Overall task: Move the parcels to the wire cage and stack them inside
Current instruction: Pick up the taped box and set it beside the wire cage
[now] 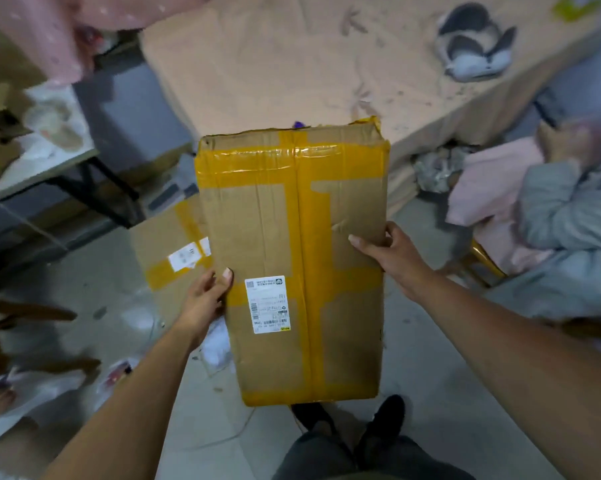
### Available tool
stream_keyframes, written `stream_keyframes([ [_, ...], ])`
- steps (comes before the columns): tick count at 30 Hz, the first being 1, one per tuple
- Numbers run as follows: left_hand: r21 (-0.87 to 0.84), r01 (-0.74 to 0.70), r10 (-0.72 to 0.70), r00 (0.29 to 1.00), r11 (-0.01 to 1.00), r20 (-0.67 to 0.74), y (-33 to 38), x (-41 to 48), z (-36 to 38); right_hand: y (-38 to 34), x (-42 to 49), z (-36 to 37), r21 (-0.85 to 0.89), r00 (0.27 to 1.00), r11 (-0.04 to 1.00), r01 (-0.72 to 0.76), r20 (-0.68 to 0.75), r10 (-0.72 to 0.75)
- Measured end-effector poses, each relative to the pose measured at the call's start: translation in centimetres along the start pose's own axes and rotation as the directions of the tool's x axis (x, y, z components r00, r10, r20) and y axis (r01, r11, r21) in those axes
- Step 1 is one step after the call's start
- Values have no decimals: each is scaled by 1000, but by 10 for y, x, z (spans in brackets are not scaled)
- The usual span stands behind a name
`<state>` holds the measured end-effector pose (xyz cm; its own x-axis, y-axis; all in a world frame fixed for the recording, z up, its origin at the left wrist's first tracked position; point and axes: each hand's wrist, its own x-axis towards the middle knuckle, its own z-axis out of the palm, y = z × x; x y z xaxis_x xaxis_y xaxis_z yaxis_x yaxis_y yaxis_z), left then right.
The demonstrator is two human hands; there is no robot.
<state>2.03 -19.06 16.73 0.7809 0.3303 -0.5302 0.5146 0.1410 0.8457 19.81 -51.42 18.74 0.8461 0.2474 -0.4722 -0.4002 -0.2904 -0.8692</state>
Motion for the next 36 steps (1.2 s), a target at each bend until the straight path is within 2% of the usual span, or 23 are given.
stream_keyframes([
  [3,66,-10,6,998,998,58,13,6,75,25,-26,-78,9,993,1000,-11,-113,12],
  [6,142,-34,8,984,989,181,23,11,151,57,-58,-156,35,972,999,-19,-234,27],
  [11,306,-97,-31,920,947,390,33,15,272,107,-131,-261,128,900,992,-16,-430,70],
  [14,421,-157,-119,821,893,558,38,13,338,139,-182,-307,165,829,986,-18,-549,107],
  [17,452,-273,-131,721,850,681,43,4,409,169,-240,-332,271,751,963,12,-638,170],
  [20,458,-393,-153,603,797,783,38,-15,485,200,-300,-341,392,598,917,68,-752,277],
  [23,448,-487,-196,484,750,853,24,-43,556,231,-356,-339,480,455,871,107,-802,387],
  [26,414,-571,-239,358,709,903,2,-75,621,262,-401,-335,546,331,820,172,-816,473],
  [29,368,-655,-256,265,660,930,-25,-111,679,295,-437,-332,600,238,766,231,-798,553],
  [32,313,-713,-281,168,628,945,-49,-152,735,331,-461,-334,646,157,709,284,-760,630],
  [36,285,-744,-340,84,604,937,-81,-203,810,378,-481,-357,675,84,665,320,-720,689],
])
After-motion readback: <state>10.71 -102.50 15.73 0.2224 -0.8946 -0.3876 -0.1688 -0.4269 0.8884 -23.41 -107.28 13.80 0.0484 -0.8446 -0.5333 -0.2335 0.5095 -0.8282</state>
